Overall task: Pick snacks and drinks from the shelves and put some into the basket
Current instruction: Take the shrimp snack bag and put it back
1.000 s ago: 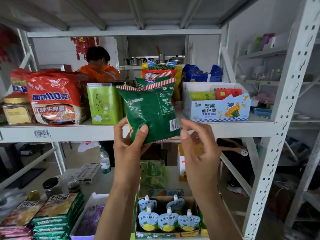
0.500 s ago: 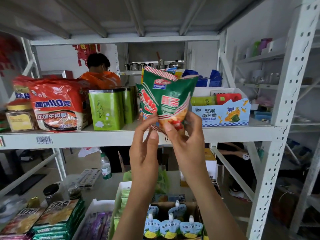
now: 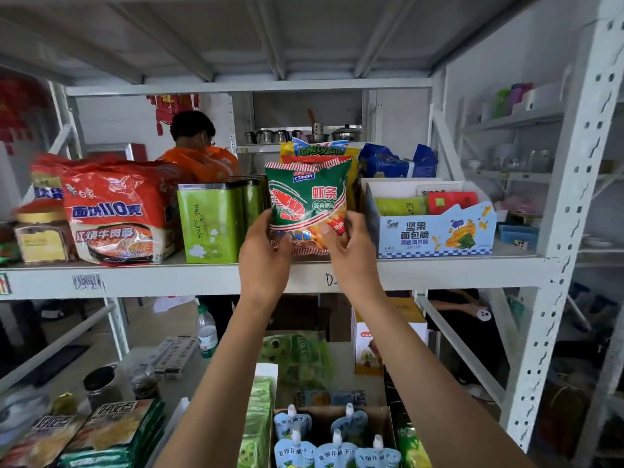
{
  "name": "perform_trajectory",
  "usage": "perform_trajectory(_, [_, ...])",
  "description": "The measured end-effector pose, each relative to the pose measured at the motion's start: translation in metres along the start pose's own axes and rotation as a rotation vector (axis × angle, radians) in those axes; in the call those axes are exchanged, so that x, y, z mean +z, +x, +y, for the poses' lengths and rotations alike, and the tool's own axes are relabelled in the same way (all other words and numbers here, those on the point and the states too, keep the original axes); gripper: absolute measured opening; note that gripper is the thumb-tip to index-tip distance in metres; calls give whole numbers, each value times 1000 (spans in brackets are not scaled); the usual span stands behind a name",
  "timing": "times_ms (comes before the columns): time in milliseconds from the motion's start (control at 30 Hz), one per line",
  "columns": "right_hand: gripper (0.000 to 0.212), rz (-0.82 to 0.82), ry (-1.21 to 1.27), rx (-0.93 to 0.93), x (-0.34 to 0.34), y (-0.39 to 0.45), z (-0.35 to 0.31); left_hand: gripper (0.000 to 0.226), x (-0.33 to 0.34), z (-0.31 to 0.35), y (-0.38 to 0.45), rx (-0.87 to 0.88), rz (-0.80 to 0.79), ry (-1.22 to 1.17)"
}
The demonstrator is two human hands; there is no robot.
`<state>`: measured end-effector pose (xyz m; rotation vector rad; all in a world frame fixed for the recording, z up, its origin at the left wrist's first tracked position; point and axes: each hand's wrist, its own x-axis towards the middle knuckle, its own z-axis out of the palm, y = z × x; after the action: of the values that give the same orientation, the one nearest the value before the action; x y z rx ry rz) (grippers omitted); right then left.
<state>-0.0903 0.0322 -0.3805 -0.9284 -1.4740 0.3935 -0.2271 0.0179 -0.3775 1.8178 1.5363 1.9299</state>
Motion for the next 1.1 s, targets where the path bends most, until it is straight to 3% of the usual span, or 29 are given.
perform_trajectory(167, [43,13,-320,-39,9,13,10,55,6,-14,7,-3,8,164])
perform_trajectory(267, [45,32,-386,-32,10,13,14,55,9,-20,5,33,29,225])
perform_trajectory(700, [62,82,-341,-92,11,2,17,63,7,-26,5,41,-35,410])
perform_trajectory(1100, [70,111,-259,-114,8,-5,17,69,5,-32,2,85,-8,299])
